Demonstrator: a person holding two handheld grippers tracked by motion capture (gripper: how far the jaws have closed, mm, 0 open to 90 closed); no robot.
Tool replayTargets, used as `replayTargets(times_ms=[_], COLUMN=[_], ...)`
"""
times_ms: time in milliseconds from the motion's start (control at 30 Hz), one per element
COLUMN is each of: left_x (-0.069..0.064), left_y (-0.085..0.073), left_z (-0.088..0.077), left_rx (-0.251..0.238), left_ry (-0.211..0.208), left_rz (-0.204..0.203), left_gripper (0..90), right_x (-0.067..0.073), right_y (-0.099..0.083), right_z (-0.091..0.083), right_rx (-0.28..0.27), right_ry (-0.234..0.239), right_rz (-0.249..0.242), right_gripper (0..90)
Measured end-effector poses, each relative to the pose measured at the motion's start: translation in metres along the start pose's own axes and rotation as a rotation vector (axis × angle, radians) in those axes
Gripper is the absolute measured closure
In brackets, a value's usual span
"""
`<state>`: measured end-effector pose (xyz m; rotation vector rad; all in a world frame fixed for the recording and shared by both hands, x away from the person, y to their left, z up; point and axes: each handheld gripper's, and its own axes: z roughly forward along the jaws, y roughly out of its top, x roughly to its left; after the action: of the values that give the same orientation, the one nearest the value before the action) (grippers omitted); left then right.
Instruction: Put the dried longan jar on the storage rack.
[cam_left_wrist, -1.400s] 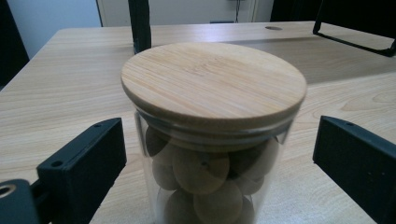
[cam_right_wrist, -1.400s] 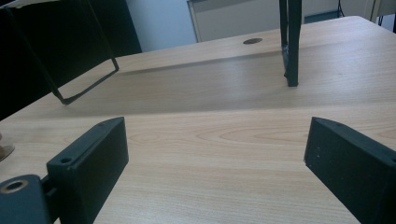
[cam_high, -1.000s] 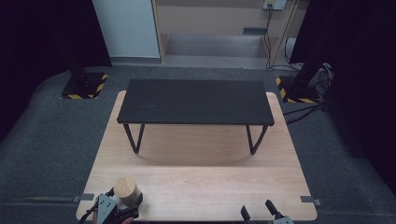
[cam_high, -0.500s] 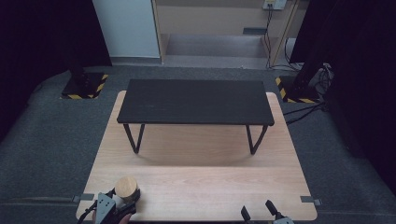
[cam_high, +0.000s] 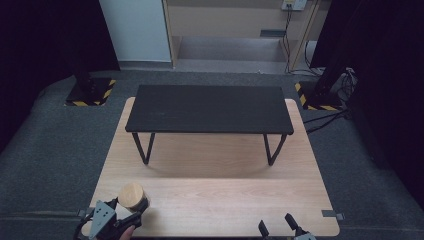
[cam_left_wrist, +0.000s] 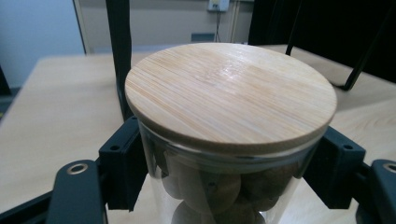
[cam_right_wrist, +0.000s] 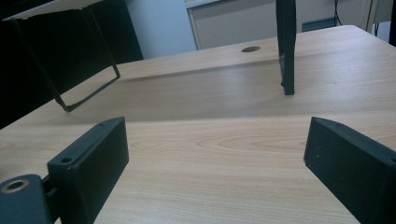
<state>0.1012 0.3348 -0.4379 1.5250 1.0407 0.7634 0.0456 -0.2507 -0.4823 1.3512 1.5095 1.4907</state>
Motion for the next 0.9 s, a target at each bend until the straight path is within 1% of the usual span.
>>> replayTargets(times_ms=[200,367,400,433,567,633,700,800,900], left_x=[0.0,0.001,0.001,0.001,0.002,0.003,0.007,0.006,0.009], left_y=[0.047,0.077,0.077,0.084,0.102,0.108,0.119,0.131,0.142], left_z=[0.002,0.01,0.01,0.013,0.021,0.026,0.033,0.043,0.052], left_rx=[-0.019,-0.031,-0.031,-0.031,-0.04,-0.049,-0.047,-0.045,-0.047], left_ry=[-0.015,-0.032,-0.032,-0.034,-0.047,-0.054,-0.073,-0.066,-0.067], left_rz=[0.04,0.058,0.058,0.064,0.069,0.066,0.059,0.079,0.079], left_gripper=[24.2,24.2,24.2,24.2,24.2,24.3,24.3,24.3,24.3], right_x=[0.0,0.0,0.0,0.0,0.0,0.0,0.0,0.0,-0.001], right_y=[0.001,0.001,0.001,0.001,0.002,0.002,0.003,0.004,0.006], right_z=[-0.003,-0.004,-0.004,-0.004,-0.005,-0.005,-0.005,-0.004,-0.004], right_rx=[-0.01,-0.019,-0.019,-0.02,-0.022,-0.022,-0.021,-0.023,-0.029], right_ry=[0.004,0.005,0.005,0.005,0.007,0.008,0.009,0.009,0.008], right_rz=[0.006,0.008,0.008,0.009,0.013,0.013,0.012,0.013,0.014], right_gripper=[6.8,6.9,6.9,6.9,6.9,6.9,6.9,7.0,7.0])
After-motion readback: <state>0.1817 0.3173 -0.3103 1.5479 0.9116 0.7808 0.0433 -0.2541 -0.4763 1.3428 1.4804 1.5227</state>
